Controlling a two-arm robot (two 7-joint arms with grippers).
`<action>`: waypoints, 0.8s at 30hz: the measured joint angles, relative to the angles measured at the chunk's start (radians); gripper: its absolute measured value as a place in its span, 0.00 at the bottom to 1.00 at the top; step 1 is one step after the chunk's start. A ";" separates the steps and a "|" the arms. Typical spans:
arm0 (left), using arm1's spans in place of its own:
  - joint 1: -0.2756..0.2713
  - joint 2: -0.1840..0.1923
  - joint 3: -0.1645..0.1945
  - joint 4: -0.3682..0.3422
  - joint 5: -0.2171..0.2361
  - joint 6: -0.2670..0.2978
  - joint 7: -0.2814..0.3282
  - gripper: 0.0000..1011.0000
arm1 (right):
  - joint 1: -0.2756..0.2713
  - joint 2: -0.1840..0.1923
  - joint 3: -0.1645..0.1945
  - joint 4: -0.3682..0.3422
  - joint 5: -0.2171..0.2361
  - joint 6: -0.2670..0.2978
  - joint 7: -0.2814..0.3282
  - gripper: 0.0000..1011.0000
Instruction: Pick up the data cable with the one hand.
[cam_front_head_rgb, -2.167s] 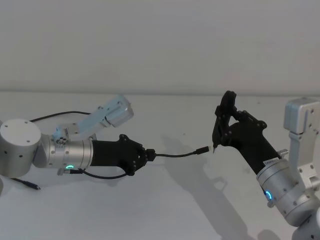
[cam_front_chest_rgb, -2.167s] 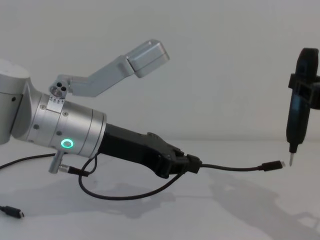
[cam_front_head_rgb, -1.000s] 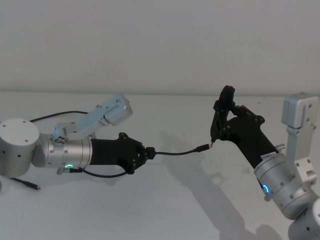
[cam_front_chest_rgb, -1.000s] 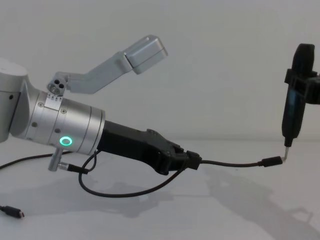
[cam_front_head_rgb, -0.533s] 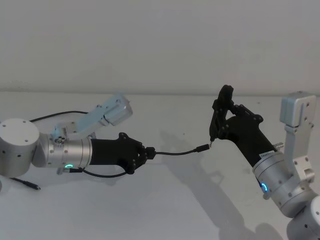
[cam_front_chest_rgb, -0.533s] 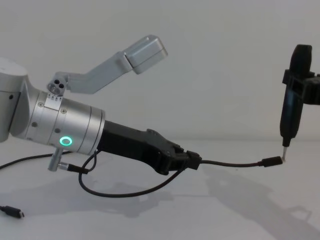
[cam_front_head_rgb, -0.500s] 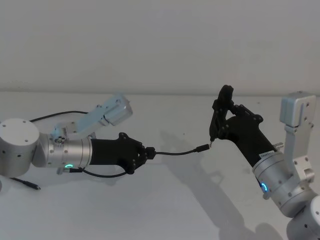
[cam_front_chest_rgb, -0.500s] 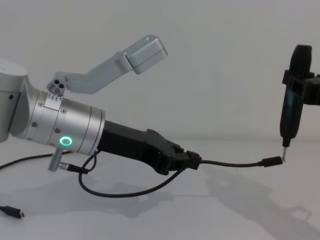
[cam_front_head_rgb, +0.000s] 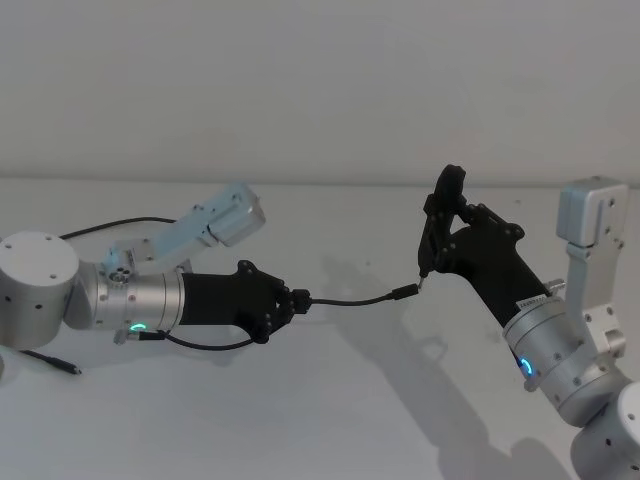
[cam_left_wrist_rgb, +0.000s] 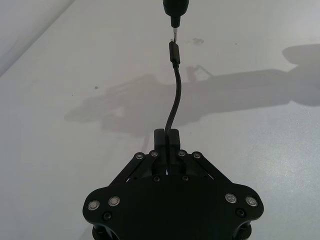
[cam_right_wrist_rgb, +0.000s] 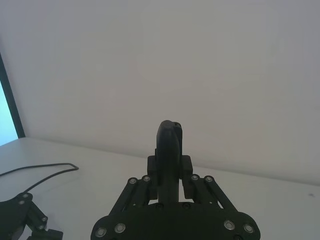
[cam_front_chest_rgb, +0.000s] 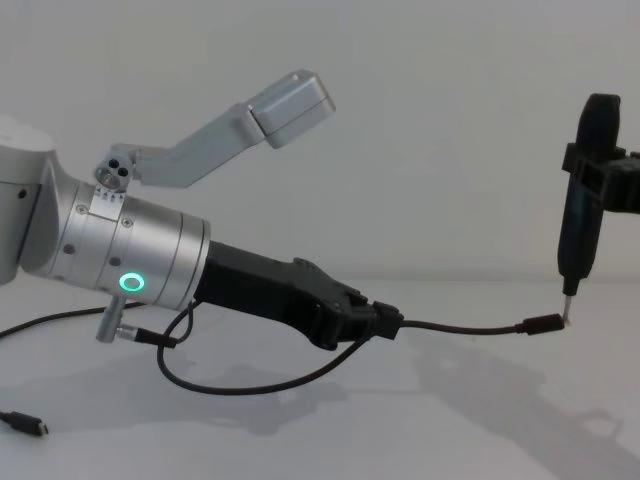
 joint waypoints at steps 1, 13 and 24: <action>0.000 0.000 0.000 0.000 0.000 0.000 0.000 0.04 | 0.000 0.000 0.000 0.001 -0.001 0.000 0.001 0.27; 0.000 0.000 0.000 0.000 0.000 0.000 0.000 0.04 | 0.005 -0.009 0.009 0.012 -0.007 0.003 0.009 0.27; 0.000 0.000 0.000 0.000 0.000 0.000 0.000 0.04 | 0.007 -0.018 0.016 0.020 -0.008 0.007 0.020 0.27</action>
